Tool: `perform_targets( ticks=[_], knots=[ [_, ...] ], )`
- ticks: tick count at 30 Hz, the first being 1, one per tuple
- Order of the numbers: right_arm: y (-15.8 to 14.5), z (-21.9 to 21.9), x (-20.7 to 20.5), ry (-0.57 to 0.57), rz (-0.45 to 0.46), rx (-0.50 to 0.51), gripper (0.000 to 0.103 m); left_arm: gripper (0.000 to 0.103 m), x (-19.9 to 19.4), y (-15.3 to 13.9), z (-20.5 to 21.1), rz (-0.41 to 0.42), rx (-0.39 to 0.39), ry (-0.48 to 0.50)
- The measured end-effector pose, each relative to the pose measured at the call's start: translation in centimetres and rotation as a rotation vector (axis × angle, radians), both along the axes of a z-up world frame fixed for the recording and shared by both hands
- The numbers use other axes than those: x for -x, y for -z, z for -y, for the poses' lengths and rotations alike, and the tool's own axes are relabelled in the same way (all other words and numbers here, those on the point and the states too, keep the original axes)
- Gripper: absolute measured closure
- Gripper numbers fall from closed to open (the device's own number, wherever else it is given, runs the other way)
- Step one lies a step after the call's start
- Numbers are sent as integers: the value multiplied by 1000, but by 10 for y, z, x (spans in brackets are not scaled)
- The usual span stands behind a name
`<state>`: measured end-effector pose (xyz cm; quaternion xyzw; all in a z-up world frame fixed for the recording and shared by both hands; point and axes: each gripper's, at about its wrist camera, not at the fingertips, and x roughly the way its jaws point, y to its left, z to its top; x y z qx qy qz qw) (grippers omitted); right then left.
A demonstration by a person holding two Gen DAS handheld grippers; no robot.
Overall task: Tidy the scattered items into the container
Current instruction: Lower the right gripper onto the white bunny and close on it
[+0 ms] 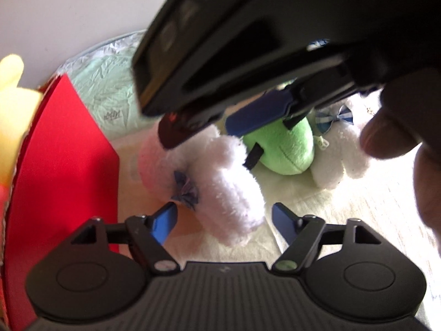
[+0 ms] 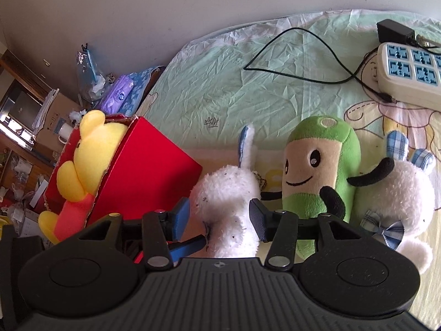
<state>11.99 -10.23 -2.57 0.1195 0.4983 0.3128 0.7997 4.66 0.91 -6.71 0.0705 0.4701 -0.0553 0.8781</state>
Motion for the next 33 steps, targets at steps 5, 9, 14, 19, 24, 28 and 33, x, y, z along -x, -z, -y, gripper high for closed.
perform_targets(
  ticks=[5,9,14,19,24,28,33],
  knots=[
    [11,2,-4,9,-64,-7,70,33,-3,4,-1,-27,0,0],
    [19,9,0,5,-119,-33,77,41,-2,6,-7,-53,11,-3],
    [21,12,9,0,-152,-62,82,46,9,8,-14,-67,14,-11],
    [19,11,15,-9,-156,-79,79,38,14,7,-9,-45,-9,0],
    [19,12,10,10,-142,-47,74,38,8,6,-2,-20,-42,0],
    [13,19,9,27,-118,-59,67,38,3,7,-2,-20,-48,-12],
    [9,17,3,30,-73,-36,52,42,-3,13,-2,-35,-56,-14]
  ],
)
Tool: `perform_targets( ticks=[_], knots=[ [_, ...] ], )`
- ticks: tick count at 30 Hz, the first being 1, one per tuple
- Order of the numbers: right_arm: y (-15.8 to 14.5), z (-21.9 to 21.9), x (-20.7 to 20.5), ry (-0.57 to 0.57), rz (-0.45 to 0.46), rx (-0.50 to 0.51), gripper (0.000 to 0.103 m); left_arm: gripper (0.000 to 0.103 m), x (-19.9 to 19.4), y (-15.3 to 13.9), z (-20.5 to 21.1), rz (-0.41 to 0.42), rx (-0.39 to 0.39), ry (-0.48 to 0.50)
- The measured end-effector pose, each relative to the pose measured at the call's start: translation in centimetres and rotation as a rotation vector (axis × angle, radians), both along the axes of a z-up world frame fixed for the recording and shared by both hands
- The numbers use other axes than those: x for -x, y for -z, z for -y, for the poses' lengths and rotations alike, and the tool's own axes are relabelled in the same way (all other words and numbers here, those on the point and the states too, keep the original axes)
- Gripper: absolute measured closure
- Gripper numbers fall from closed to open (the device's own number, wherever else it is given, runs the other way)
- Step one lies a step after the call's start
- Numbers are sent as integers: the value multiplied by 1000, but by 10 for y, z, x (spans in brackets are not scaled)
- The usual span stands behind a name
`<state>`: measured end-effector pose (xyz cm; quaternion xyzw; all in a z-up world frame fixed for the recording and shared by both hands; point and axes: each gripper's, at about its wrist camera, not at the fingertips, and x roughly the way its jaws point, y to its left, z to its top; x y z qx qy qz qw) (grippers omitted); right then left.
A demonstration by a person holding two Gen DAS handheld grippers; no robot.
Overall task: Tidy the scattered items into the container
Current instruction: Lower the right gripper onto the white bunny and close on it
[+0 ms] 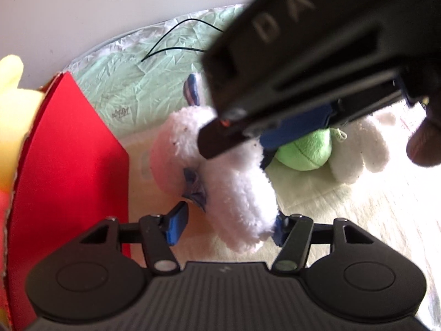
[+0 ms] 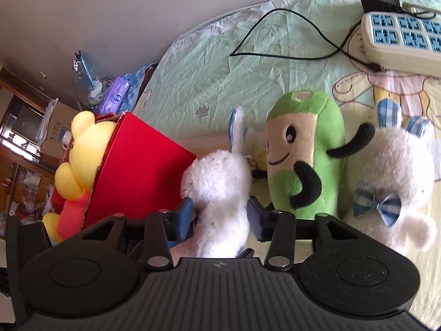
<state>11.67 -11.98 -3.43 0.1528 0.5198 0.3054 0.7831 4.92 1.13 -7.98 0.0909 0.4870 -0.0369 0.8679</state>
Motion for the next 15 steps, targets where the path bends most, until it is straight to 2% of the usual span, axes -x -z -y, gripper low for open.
perform_targets(
  ticks=[7,10,15],
  knots=[
    [11,-14,-11,-39,-28,2,52,48,-2,5,-2,-21,12,4],
    [19,-17,-16,-37,-55,-12,51,43,1,4,1,-10,14,17],
    [20,-14,-13,-38,-71,-29,59,46,-1,7,4,-11,1,13]
  ],
)
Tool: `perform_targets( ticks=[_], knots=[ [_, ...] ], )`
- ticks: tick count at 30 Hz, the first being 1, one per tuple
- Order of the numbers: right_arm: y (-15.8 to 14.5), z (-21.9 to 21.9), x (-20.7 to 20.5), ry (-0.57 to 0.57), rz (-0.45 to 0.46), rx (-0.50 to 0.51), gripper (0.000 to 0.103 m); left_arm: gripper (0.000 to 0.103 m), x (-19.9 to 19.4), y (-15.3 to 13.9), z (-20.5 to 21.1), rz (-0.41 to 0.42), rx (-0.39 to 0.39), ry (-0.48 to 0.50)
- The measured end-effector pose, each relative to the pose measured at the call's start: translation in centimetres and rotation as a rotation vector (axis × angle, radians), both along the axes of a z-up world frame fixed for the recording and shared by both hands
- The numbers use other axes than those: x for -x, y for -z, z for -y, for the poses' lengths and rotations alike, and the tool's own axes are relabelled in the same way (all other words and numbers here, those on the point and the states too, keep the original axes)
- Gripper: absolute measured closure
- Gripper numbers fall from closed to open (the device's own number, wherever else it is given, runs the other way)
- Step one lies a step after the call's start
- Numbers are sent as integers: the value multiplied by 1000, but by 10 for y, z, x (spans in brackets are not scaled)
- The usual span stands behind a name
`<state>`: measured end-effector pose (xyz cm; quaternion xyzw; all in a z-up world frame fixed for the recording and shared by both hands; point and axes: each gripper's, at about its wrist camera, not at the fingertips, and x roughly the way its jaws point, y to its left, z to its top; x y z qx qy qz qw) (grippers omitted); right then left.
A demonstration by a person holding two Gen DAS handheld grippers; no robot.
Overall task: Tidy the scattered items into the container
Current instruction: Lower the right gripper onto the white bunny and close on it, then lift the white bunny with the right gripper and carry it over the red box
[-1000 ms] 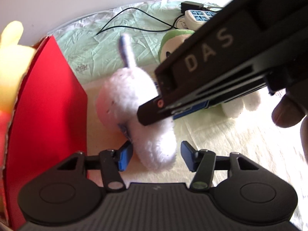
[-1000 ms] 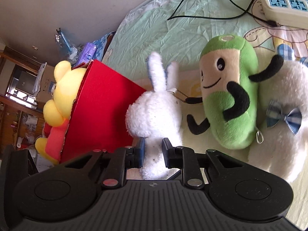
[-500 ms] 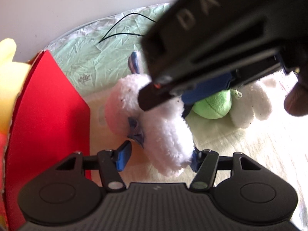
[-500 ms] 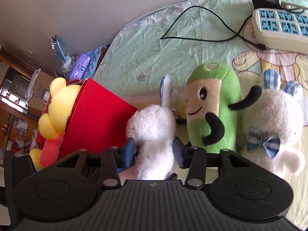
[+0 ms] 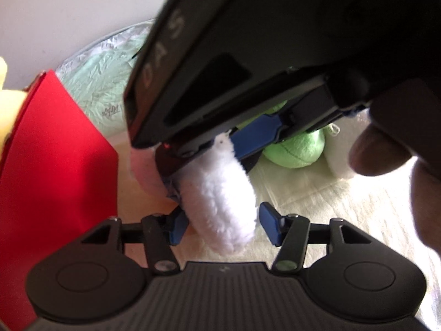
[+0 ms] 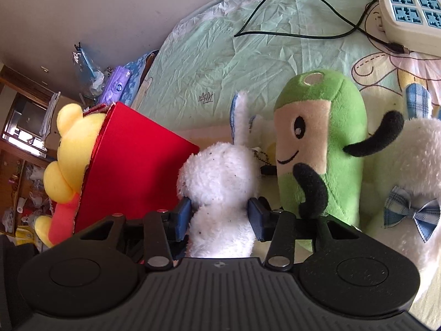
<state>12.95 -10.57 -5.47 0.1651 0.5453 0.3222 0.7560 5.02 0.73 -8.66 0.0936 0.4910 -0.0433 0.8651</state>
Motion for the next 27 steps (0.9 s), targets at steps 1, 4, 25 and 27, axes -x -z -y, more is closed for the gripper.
perform_targets(
  ticks=[1,4,25,27],
  knots=[
    [-1,1,2,3,0,0,62,55,0,-1,-1,-2,7,-4],
    [-3,7,9,18,11,2,71,70,0,-2,-4,3,0,-12],
    [-81,41,68,113,229,-137,75,71,70,-90,14,244,31,56],
    [-95,41,76,121,278,-156,75,71,78,-107,14,287,40,62]
  ],
)
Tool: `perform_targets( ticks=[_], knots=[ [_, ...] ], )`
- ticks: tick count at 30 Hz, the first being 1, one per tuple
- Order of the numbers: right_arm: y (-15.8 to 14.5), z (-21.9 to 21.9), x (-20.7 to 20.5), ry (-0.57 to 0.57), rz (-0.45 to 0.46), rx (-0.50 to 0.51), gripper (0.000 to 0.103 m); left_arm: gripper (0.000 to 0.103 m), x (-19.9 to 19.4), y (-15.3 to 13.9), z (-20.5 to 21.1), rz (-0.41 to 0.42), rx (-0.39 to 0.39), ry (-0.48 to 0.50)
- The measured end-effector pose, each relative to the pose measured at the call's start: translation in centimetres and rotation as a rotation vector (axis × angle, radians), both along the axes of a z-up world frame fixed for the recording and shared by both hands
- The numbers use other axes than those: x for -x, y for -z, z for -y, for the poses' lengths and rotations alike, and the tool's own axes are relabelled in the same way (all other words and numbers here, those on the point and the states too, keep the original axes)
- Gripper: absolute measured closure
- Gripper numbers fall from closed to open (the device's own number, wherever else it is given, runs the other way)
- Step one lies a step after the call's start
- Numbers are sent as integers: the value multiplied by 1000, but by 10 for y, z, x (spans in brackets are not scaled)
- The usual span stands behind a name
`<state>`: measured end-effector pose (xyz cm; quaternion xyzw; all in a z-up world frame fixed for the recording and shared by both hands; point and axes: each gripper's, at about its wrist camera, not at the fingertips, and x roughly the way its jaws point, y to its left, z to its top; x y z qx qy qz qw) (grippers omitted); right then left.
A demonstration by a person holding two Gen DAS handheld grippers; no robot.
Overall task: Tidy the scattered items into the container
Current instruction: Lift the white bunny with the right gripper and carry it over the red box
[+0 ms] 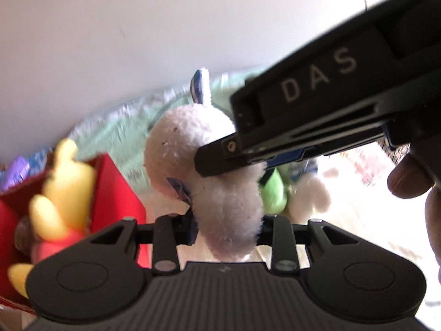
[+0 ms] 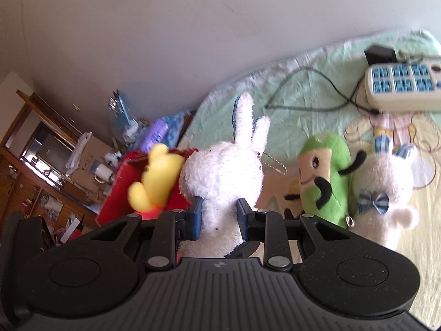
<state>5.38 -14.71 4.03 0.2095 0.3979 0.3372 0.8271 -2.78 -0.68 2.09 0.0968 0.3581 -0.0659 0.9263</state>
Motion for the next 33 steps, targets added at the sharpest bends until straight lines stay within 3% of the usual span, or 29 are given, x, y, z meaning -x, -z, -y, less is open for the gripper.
perform_targets(
  ticks=[7,12,15,22,33],
  knots=[
    [-46,-18,22,14,147,-57,75,72,28,-50,-28,143,29,12],
    [-64,-57,32,16,211,-70,75,72,39,-66,-70,199,25,15],
    [-65,-86,35,26,217,-81,75,72,3,-60,-109,198,26,15],
    [-65,-159,42,26,224,-66,75,72,37,-65,-164,193,40,5],
    [-36,-231,44,52,147,-15,75,72,30,-33,-251,103,30,32]
  ],
)
